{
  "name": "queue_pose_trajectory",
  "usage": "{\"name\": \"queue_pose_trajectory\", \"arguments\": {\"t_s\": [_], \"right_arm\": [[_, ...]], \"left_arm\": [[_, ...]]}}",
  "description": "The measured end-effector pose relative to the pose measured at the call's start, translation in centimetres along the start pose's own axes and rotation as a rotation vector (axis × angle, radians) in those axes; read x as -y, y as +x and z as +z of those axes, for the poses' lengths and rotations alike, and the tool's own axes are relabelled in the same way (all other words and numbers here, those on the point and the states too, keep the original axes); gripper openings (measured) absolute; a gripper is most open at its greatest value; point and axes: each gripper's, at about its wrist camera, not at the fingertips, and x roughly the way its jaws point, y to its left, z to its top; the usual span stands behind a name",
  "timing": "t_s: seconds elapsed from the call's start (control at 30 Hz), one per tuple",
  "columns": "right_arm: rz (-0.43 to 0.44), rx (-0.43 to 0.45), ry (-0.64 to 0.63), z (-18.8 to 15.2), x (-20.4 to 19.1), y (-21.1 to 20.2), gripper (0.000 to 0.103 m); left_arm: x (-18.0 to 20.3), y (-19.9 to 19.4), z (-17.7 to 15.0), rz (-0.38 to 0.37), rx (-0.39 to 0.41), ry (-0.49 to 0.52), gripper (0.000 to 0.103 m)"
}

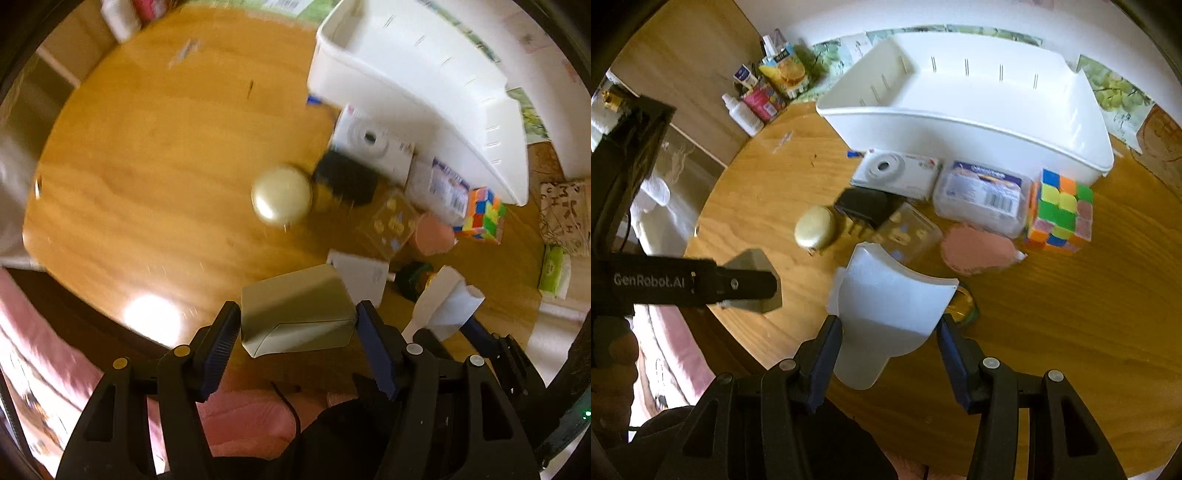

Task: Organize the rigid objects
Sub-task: 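Lift both held items and carry them over the white bin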

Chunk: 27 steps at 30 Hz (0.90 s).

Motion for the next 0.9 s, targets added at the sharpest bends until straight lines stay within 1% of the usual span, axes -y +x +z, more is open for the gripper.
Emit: {"name": "queue_pose_trajectory", "arguments": {"t_s": [0.1,0.17,0.27,0.4,0.5,0.6,0.63,0.7,0.8,0.9], "right_arm": [[-0.015,0.024,0.029,0.1,-1.0,-0.1,0.054],[-0.029,0.044,0.058,0.4,-1.8,-0.1,0.054],[-0.041,0.073,0.098,0.6,-2.6,-0.3,0.054],[-0.061,0.127,0.146,1.2,-3.3,-0.8,0.054],[-0.077,0.172,0.178,1.7,-3.4,-1.5,0.054],[-0.108,0.206,0.203,2.3,-3.4,-2.1,0.054],[-0.122,0.217,0.209,2.5,-3.3,-2.4,0.054],[-0.14,0.247,0.223,2.9,-3.1,-2.9,0.054],[-0.164,0.288,0.232,3.6,-2.5,-3.7,0.054],[-0.184,0.336,0.229,4.4,-1.6,-4.5,0.054]], "left_arm": [[-0.3,-1.6,0.5,-0.029,0.062,0.065,0.068],[-0.1,-2.5,0.2,-0.041,0.108,0.108,0.068],[-0.7,-3.4,1.0,-0.05,0.18,0.175,0.068],[-0.7,-5.0,2.0,-0.053,0.292,0.264,0.068],[-0.6,-6.2,2.4,-0.071,0.37,0.318,0.068],[-0.4,-7.4,2.6,-0.085,0.462,0.347,0.068],[-0.3,-7.9,2.6,-0.084,0.513,0.364,0.068],[0.0,-8.9,2.8,-0.082,0.589,0.386,0.068],[0.6,-10.1,3.2,-0.086,0.687,0.415,0.068],[1.1,-11.0,3.6,-0.096,0.787,0.416,0.068]]}}
